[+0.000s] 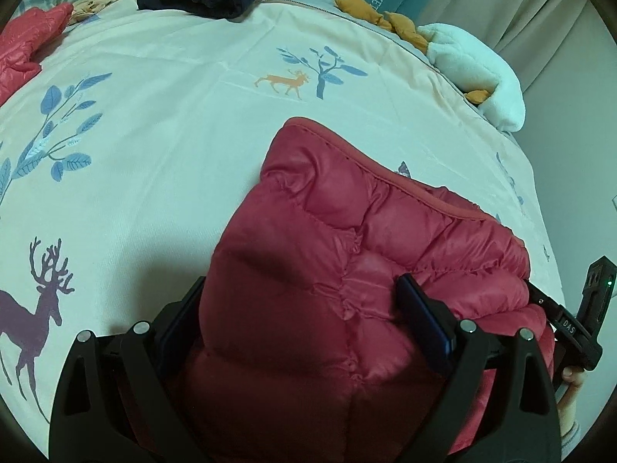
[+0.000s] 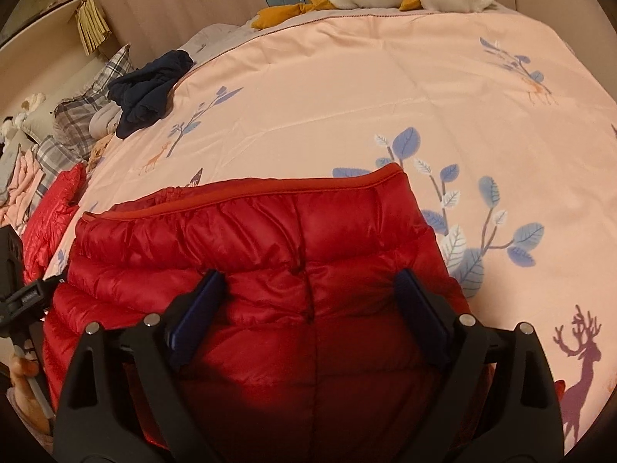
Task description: Fold large clothes
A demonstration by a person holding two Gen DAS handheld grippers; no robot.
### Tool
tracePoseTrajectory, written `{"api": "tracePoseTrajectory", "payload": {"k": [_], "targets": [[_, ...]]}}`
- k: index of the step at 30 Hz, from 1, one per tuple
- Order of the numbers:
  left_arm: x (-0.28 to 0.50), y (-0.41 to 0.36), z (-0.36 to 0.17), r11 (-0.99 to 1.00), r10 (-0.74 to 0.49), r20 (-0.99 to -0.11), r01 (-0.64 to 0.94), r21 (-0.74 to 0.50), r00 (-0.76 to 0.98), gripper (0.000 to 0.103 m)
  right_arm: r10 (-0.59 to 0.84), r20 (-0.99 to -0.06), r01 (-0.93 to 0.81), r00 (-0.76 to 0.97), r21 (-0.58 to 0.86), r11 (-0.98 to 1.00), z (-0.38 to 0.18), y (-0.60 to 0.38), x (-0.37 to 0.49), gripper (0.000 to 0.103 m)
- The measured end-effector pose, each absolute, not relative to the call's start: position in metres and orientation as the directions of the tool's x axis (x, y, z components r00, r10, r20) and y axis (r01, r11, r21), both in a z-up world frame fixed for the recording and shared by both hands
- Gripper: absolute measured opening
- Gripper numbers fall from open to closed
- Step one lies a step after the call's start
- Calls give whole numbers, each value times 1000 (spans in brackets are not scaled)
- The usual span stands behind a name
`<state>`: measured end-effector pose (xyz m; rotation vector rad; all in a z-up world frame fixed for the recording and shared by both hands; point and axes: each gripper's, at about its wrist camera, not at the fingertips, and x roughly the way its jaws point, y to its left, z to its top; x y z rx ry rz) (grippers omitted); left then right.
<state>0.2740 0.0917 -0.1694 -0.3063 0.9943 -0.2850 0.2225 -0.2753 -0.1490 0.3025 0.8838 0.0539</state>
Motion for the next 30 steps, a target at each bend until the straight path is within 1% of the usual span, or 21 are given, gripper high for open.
{"api": "tracePoseTrajectory", "payload": {"k": [3, 5, 6, 8, 11, 14, 18, 21, 23, 26, 28, 30], "targets": [[275, 93, -168, 922, -358, -774, 70, -380, 522, 96, 179, -743, 87, 645, 304, 949, -145, -278, 220, 92], [271, 98, -161, 931, -324, -773, 41, -362, 546, 95, 155, -730, 113, 666, 304, 946, -137, -281, 213, 92], [266, 103, -154, 937, -303, -767, 31, -348, 566, 95, 136, -714, 128, 687, 302, 945, -129, -283, 204, 92], [254, 111, -142, 938, -300, -745, 41, -344, 595, 95, 125, -685, 127, 717, 305, 944, -118, -285, 190, 92], [225, 119, -122, 946, -300, -718, 95, -312, 628, 95, 84, -656, 122, 750, 261, 958, -99, -285, 161, 92], [194, 114, -111, 935, -347, -692, 171, -312, 633, 95, 68, -638, 90, 767, 212, 973, -89, -277, 131, 92], [153, 88, -107, 920, -392, -677, 279, -275, 623, 95, 65, -617, 34, 784, 147, 988, -84, -254, 92, 92], [134, 70, -109, 902, -430, -660, 326, -283, 616, 95, 59, -598, 15, 799, 118, 993, -86, -237, 71, 92], [126, 61, -111, 902, -428, -653, 335, -271, 624, 95, 56, -585, 3, 809, 99, 995, -89, -226, 60, 92], [119, 46, -117, 909, -411, -651, 338, -243, 638, 95, 46, -587, -17, 808, 55, 998, -96, -207, 52, 92], [117, 36, -125, 924, -367, -668, 336, -182, 647, 96, 36, -612, -22, 790, 31, 999, -106, -201, 55, 92], [118, 32, -133, 929, -345, -686, 336, -153, 640, 96, 48, -650, -18, 758, 52, 998, -119, -202, 61, 92]]}}
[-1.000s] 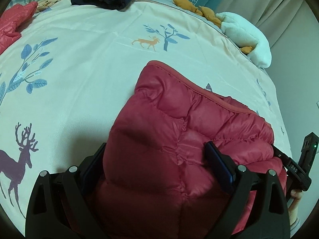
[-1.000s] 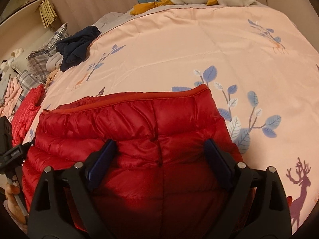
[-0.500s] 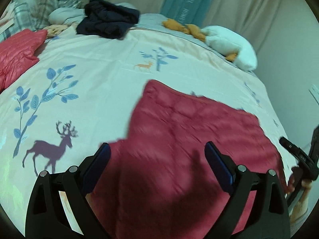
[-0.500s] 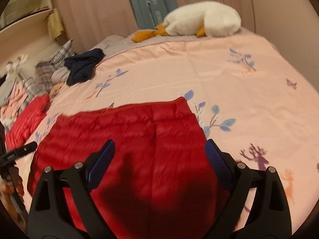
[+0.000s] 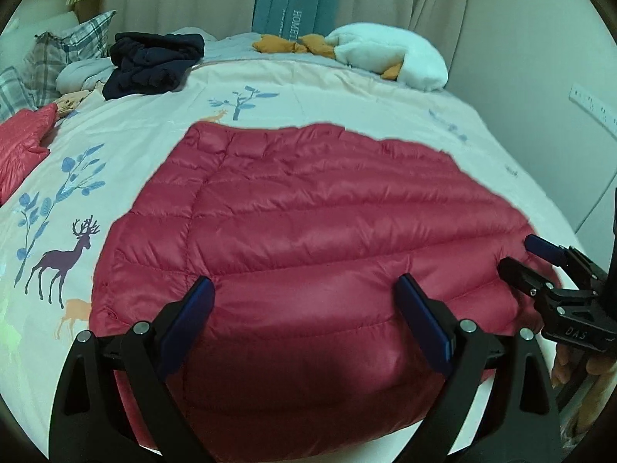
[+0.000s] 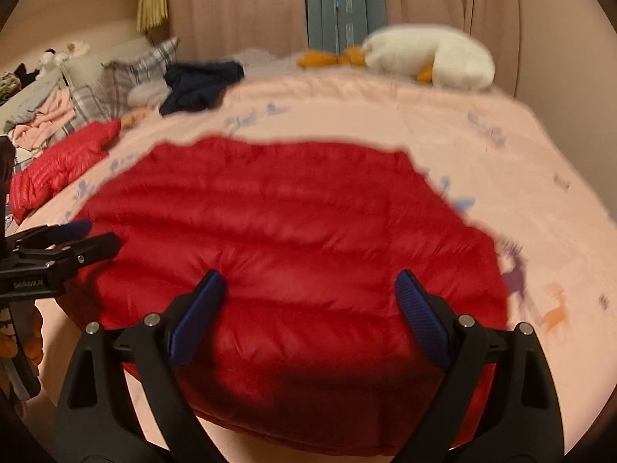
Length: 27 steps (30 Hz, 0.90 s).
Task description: Fold large clothes
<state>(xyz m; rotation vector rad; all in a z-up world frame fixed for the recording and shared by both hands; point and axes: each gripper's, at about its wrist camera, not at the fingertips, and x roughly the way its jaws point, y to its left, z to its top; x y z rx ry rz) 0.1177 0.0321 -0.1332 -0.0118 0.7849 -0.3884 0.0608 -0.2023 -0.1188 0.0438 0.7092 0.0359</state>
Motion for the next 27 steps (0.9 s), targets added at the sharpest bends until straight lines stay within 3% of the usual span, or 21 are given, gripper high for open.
{"api": "tracePoseTrajectory", "payload": {"k": [27], "targets": [[104, 55, -138, 954, -262, -740, 281, -102, 620, 96, 33, -665, 62, 746, 118, 991, -126, -240, 39, 91]]}}
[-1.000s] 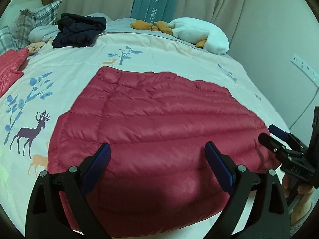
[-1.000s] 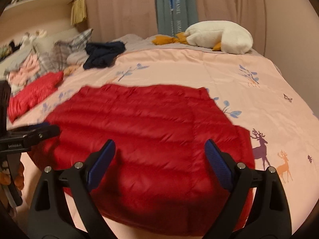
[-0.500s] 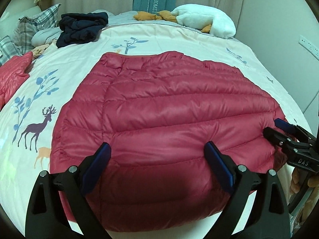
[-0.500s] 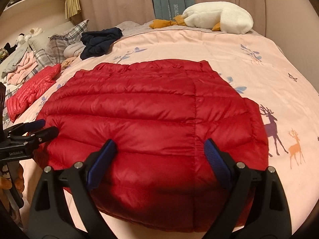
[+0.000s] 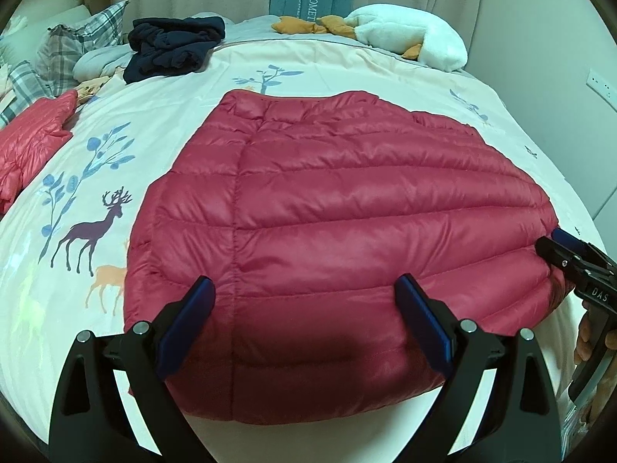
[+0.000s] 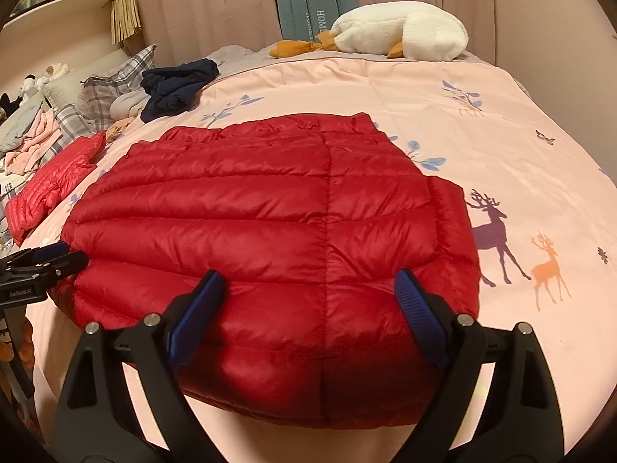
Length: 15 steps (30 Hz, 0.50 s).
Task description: Fold large clothes
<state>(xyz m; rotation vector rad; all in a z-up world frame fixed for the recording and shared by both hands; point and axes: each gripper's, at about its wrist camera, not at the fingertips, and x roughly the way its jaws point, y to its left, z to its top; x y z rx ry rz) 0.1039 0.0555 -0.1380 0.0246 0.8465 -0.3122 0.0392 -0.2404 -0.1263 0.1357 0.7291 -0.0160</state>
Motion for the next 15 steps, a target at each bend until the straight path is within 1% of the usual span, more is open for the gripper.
{"api": "tracePoseTrajectory", "payload": {"k": [12, 15], "targets": [[101, 63, -140, 959, -245, -740, 270, -89, 627, 96, -14, -678, 116, 735, 106, 988, -127, -258, 30, 91], [99, 66, -136, 959, -242, -738, 269, -85, 630, 96, -53, -684, 155, 727, 88, 984, -125, -266, 26, 91]]}}
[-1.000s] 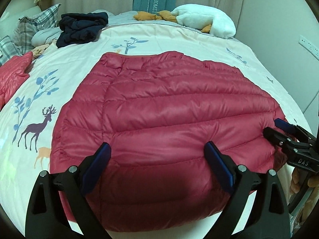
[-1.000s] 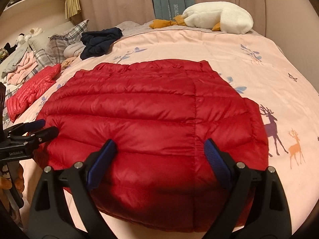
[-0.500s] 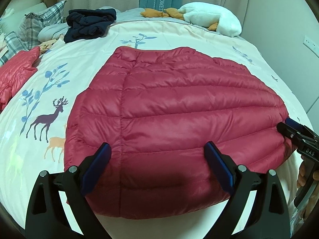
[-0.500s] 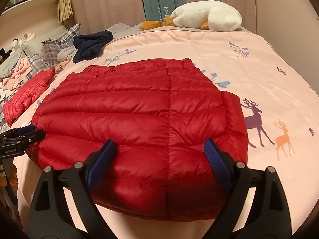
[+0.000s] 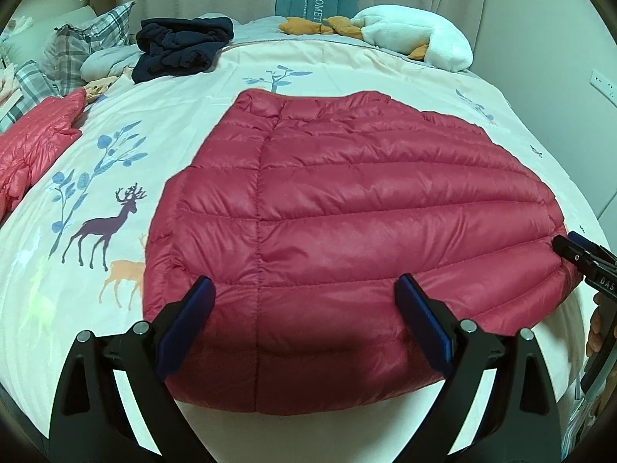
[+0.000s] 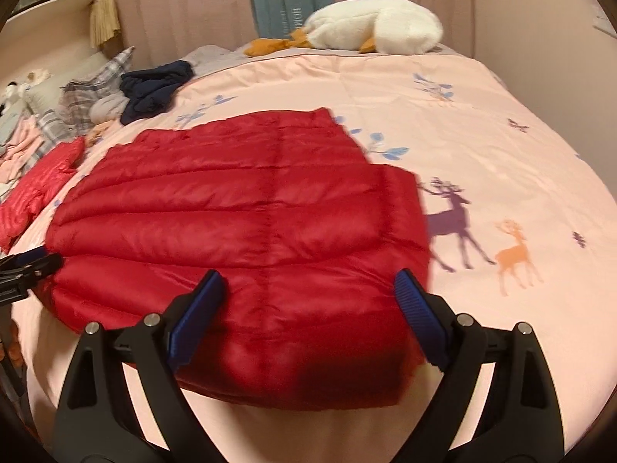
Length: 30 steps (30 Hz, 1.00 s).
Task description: Fold large clothes
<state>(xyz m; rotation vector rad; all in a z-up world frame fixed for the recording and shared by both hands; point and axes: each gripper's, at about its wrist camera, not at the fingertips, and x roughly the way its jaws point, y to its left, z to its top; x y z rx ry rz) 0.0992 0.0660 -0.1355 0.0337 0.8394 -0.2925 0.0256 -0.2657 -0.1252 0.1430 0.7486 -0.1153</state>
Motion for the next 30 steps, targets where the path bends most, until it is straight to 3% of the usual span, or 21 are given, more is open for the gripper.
{"api": "tracePoseTrajectory", "payload": {"k": [5, 13, 18, 23, 30], "targets": [[105, 68, -120, 956, -264, -715, 272, -107, 647, 96, -85, -642, 201, 762, 110, 973, -104, -279, 21, 91], [143, 31, -100, 948, -292, -688, 294, -119, 665, 96, 65, -584, 25, 809, 145, 989, -81, -227, 69, 91], [173, 16, -110, 955, -274, -719, 269, -125, 638, 96, 122, -612, -34, 781, 154, 988, -87, -201, 109, 91], [189, 17, -128, 963, -246, -748, 245, -115, 616, 97, 88, -707, -13, 702, 111, 994, -114, -196, 146, 93], [187, 23, -127, 961, -252, -746, 251, -117, 616, 98, 79, -705, 36, 704, 147, 988, -116, -217, 141, 92]]}}
